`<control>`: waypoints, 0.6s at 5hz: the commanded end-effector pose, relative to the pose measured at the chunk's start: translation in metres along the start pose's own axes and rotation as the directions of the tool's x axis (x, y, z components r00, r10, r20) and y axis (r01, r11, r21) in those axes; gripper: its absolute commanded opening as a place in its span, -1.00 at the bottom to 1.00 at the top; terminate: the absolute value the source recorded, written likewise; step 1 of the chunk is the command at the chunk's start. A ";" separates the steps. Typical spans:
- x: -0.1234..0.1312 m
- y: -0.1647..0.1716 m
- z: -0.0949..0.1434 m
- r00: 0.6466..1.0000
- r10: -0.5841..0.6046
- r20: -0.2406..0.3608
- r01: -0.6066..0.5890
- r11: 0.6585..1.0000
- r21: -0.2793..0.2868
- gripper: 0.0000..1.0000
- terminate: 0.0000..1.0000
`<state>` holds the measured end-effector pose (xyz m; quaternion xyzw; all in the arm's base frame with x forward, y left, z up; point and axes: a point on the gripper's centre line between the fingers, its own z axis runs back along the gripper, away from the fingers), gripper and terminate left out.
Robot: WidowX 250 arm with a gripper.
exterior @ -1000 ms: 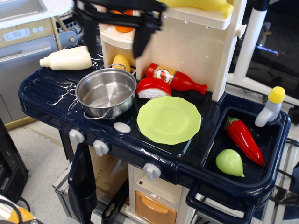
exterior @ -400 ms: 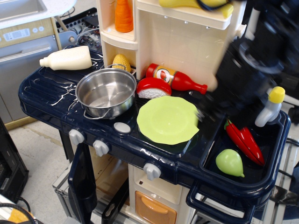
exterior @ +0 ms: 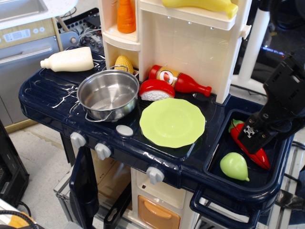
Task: Put pear on plate
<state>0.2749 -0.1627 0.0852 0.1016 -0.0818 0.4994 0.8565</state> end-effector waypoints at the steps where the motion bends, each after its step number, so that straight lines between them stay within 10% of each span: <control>1: -0.006 -0.027 -0.022 0.997 0.065 -0.037 -0.070 0.988 -0.135 1.00 -1.00; 3: 0.001 -0.037 -0.047 1.000 0.019 -0.014 -0.021 0.991 -0.133 1.00 -1.00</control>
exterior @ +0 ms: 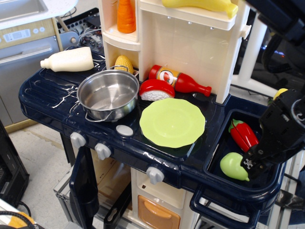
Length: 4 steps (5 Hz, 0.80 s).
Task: Put pear on plate
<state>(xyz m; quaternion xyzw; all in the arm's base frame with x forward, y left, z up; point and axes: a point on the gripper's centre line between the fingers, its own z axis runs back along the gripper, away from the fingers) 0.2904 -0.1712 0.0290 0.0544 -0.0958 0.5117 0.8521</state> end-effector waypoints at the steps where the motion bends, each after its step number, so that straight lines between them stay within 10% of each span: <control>1: 0.023 -0.009 0.000 0.999 -0.038 0.017 0.039 0.999 -0.028 1.00 -1.00; 3: 0.033 0.005 -0.039 0.999 -0.017 -0.039 0.016 0.999 -0.030 1.00 -1.00; 4: 0.033 0.000 -0.041 0.998 -0.001 -0.063 0.000 1.000 -0.018 -1.00 -1.00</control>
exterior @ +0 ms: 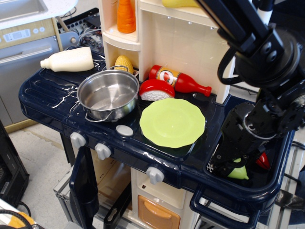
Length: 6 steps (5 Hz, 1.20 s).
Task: Put pear on plate
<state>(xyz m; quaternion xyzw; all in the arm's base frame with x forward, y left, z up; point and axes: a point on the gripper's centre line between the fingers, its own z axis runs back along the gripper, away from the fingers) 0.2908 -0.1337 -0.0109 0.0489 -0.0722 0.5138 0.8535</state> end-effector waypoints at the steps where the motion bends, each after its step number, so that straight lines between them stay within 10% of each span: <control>1: 0.012 -0.014 0.049 0.998 0.019 0.052 -0.020 1.000 0.022 -1.00 -1.00; 3: 0.079 0.007 0.093 0.990 -0.074 0.123 0.063 0.994 0.093 -1.00 -1.00; 5: 0.120 0.020 0.053 0.985 -0.141 0.102 0.137 0.989 0.048 -1.00 -1.00; 6: 0.118 0.021 0.045 0.974 -0.214 0.069 0.213 0.977 0.019 1.00 -1.00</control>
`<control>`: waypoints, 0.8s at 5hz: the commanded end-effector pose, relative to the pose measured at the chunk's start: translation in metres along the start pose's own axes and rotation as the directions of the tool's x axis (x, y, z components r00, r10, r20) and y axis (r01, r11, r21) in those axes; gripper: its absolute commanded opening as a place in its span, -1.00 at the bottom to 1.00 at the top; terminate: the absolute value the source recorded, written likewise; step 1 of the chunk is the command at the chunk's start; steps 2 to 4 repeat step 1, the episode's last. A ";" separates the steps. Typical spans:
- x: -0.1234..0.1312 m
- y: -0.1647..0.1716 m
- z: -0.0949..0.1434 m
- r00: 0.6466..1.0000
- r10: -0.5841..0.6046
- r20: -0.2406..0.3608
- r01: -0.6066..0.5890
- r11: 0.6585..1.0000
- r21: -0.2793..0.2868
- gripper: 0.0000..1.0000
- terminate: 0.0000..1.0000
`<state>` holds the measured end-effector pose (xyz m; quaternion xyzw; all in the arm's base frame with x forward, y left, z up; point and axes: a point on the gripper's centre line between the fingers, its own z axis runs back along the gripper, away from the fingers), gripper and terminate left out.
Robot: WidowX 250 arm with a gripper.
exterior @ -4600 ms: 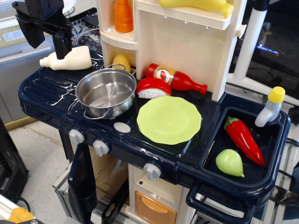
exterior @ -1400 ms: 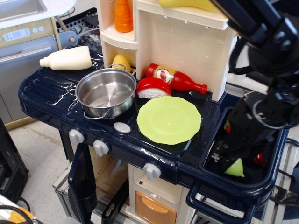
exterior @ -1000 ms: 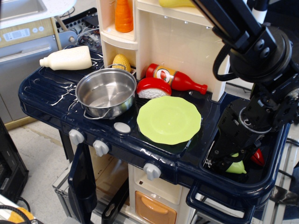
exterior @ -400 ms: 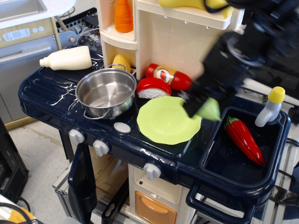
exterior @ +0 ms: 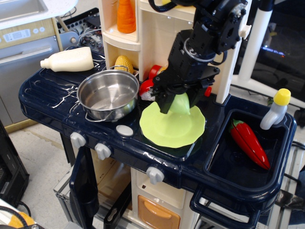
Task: Put pear on plate
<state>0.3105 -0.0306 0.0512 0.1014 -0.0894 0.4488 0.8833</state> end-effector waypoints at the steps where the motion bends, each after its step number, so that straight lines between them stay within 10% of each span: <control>1: 0.010 -0.009 0.002 0.998 -0.066 -0.007 0.065 0.996 -0.052 1.00 1.00; 4: 0.010 -0.009 0.002 0.998 -0.066 -0.007 0.065 0.996 -0.052 1.00 1.00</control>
